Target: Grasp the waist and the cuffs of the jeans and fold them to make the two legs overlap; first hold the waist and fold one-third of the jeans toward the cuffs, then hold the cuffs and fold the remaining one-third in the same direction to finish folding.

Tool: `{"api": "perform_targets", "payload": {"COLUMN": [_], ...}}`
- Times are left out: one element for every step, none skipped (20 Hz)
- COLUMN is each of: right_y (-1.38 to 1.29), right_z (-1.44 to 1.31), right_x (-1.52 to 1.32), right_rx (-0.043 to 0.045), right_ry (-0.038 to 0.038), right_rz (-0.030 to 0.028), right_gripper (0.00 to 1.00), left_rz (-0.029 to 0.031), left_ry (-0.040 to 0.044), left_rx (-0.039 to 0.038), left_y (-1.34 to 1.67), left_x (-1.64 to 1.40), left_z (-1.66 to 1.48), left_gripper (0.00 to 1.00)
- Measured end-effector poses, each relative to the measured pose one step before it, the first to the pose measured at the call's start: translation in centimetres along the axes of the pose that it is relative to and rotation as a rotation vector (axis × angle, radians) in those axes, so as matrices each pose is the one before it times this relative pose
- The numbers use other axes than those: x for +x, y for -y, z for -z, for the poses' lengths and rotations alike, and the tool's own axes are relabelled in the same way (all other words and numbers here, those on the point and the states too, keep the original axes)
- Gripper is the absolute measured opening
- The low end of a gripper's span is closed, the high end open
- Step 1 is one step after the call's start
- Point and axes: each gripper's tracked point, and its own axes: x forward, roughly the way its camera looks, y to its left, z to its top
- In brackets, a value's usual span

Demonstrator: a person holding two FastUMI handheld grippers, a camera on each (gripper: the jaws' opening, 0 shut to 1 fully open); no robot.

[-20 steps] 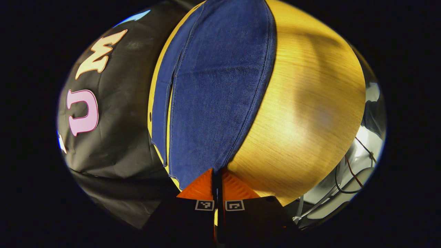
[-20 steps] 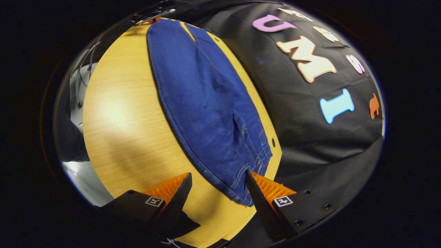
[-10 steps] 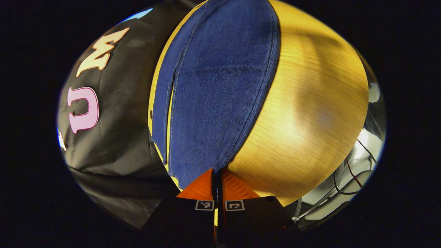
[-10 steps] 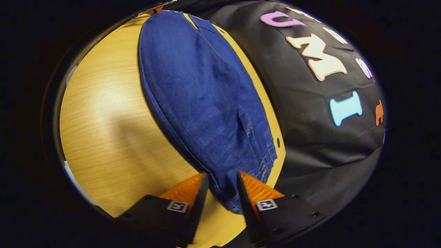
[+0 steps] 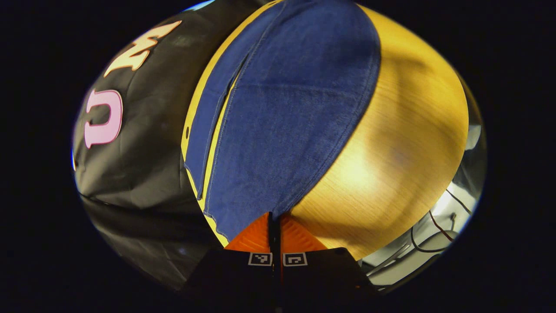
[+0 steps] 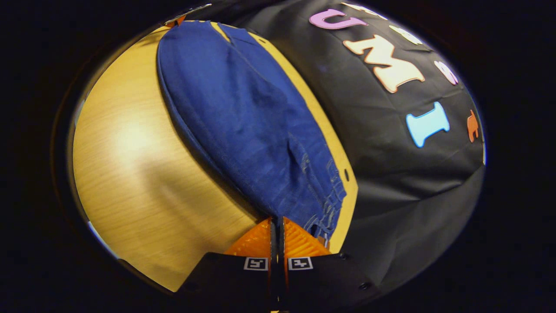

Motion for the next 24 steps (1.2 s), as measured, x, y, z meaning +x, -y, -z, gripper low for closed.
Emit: {"api": "perform_targets", "payload": {"right_y": [0.61,0.576,0.652,0.81,0.888,1.043,0.908,0.995,1.0,0.969,0.701,0.72,0.423,0.376,0.303,0.276,0.148,0.078,-0.102,-0.118,-0.173,-0.18,-0.125,-0.343], "right_z": [-0.113,-0.406,-0.529,-0.756,-0.684,-0.828,-0.805,-0.896,-0.932,-1.098,-0.907,-1.078,-0.99,-1.014,-0.643,-0.703,-0.491,-0.43,-0.225,-0.2,-0.213,-0.108,-0.036,-0.14], "right_x": [-0.076,-0.104,-0.005,0.053,0.119,0.113,0.413,0.39,0.498,0.471,0.602,0.697,0.73,0.881,1.0,0.985,1.01,0.959,0.998,1.026,1.189,1.159,1.073,1.145], "right_rx": [0.02503,0.02328,0.02183,0.02394,0.02938,0.03314,0.03794,0.04,0.04241,0.04461,0.04092,0.03237,0.03323,0.02769,0.02121,0.01425,0.01426,0.01487,0.01379,0.00802,0.00781,0.0048,0.00803,0.00955], "right_ry": [0.0004,0.00121,0.00173,0.0083,0.00653,0.00815,0.00496,0.00673,0.00311,0.00659,0.01013,0.00619,0.01083,0.0073,0.00713,0.00497,0.00405,0.00316,0.0017,-0.00058,0.00223,-0.005,-0.00023,-0.00436], "right_rz": [0.01324,0.00719,0.01468,0.01721,0.01961,0.02322,0.01954,0.02302,0.02526,0.02241,0.02253,0.01776,0.01533,0.01452,0.01154,0.00694,0.00475,0.00223,-0.00026,-0.00243,-0.00167,-0.00283,-0.00242,-0.00724], "right_gripper": [0.03,0.02,0.02,0.02,0.02,0.02,0.02,0.02,0.02,0.02,0.02,0.03,0.02,0.03,0.02,0.02,0.02,0.02,0.01,0.02,0.02,0.01,0.02,0.01], "left_rz": [-0.00246,-0.00967,-0.00905,-0.00933,-0.01281,-0.01757,-0.01845,-0.01698,-0.01988,-0.02246,-0.01824,-0.01717,-0.01576,-0.01526,-0.01081,-0.0077,-0.00944,-0.0029,-0.00355,0.0003,0.00363,-0.00078,0.0035,0.00095], "left_ry": [-0.00456,0.00594,0.0015,0.00221,0.00108,0.00528,0.004,0.00917,0.00248,0.00741,0.00594,-0.00275,0.00682,0.00678,-0.00097,0.00435,0.00426,0.00252,0.00417,-0.00373,-0.00462,0.00036,-0.00453,-0.00365], "left_rx": [-0.02177,-0.02561,-0.02789,-0.0323,-0.02495,-0.02655,-0.02533,-0.02352,-0.02566,-0.02994,-0.02581,-0.01675,-0.00983,-0.00423,-0.00097,0.00187,-0.00034,-0.00287,-0.01093,-0.01778,-0.01878,-0.02072,-0.01883,-0.02179], "left_y": [-0.534,-0.915,-0.932,-0.747,-0.785,-1.12,-1.146,-1.136,-1.023,-1.007,-0.794,-0.734,-0.764,-0.882,-0.763,-0.704,-0.704,-0.864,-0.487,-0.268,-0.151,-0.046,0.053,-0.08], "left_x": [-0.213,-0.24,-0.037,-0.124,-0.209,-0.282,-0.155,-0.103,-0.026,-0.16,-0.246,0.528,0.22,0.306,0.61,0.562,0.41,0.961,0.833,0.803,0.66,0.871,0.88,0.816], "left_z": [-0.156,-0.231,-0.279,-0.412,-0.444,-0.567,-0.545,-0.339,-0.591,-0.645,-0.799,-0.292,-0.732,-0.876,-0.895,-0.644,-0.827,-1.019,-0.865,-0.547,-0.571,-0.711,-0.527,-0.526], "left_gripper": [0.0,0.0,0.0,0.0,0.0,0.0,0.0,0.0,0.0,0.0,0.0,0.0,0.0,0.0,0.0,0.0,0.0,0.0,0.0,0.0,0.0,0.0,0.0,0.0]}}
